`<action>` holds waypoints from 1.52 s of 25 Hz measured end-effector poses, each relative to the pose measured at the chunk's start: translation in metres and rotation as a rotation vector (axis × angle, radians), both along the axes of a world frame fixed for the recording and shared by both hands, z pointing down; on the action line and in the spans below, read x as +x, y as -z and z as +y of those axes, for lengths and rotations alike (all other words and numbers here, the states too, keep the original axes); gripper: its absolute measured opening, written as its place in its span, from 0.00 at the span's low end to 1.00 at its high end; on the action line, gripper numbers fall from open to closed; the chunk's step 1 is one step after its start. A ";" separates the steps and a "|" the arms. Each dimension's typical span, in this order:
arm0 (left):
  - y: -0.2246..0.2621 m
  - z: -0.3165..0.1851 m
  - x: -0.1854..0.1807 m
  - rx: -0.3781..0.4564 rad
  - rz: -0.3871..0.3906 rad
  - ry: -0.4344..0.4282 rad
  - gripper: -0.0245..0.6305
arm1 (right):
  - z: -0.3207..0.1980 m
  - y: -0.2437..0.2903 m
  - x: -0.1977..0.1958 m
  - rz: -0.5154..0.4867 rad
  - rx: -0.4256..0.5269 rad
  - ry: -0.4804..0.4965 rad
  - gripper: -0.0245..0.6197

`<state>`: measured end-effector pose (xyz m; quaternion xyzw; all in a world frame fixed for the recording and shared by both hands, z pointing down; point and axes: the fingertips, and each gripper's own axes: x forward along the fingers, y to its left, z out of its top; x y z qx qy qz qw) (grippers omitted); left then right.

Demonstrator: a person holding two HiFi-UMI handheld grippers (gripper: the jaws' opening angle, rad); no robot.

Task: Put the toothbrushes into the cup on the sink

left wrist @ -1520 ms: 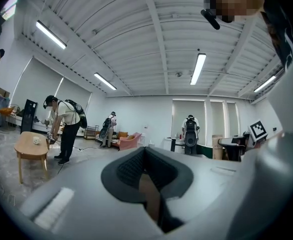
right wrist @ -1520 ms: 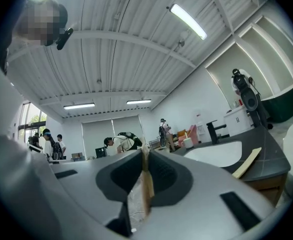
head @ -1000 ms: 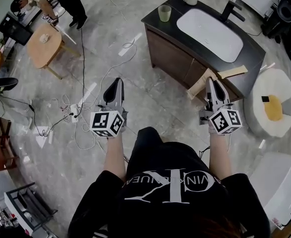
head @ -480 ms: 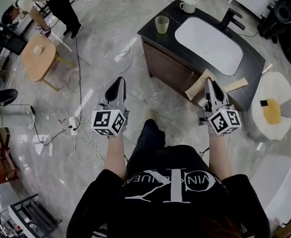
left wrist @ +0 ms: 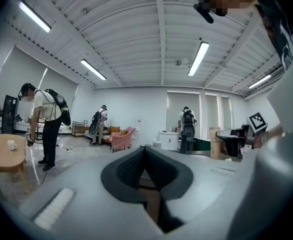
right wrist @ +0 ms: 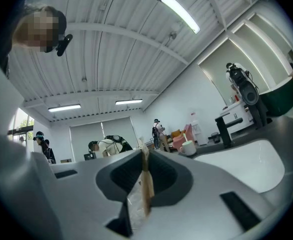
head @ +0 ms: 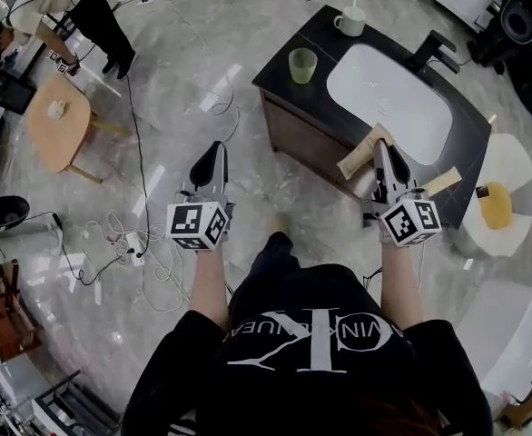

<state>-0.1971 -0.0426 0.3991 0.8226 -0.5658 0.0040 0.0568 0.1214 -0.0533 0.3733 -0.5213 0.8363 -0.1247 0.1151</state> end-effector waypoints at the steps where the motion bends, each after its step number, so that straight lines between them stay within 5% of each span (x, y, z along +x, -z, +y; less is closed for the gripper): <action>1: -0.001 -0.009 -0.003 -0.004 0.004 -0.004 0.06 | -0.008 0.000 -0.004 0.001 -0.001 -0.002 0.12; 20: -0.025 -0.132 -0.012 -0.031 0.030 -0.127 0.06 | -0.129 0.028 -0.072 0.031 0.068 0.052 0.12; 38: -0.032 -0.218 -0.004 -0.040 0.021 -0.046 0.06 | -0.244 0.066 -0.090 -0.062 0.159 0.194 0.12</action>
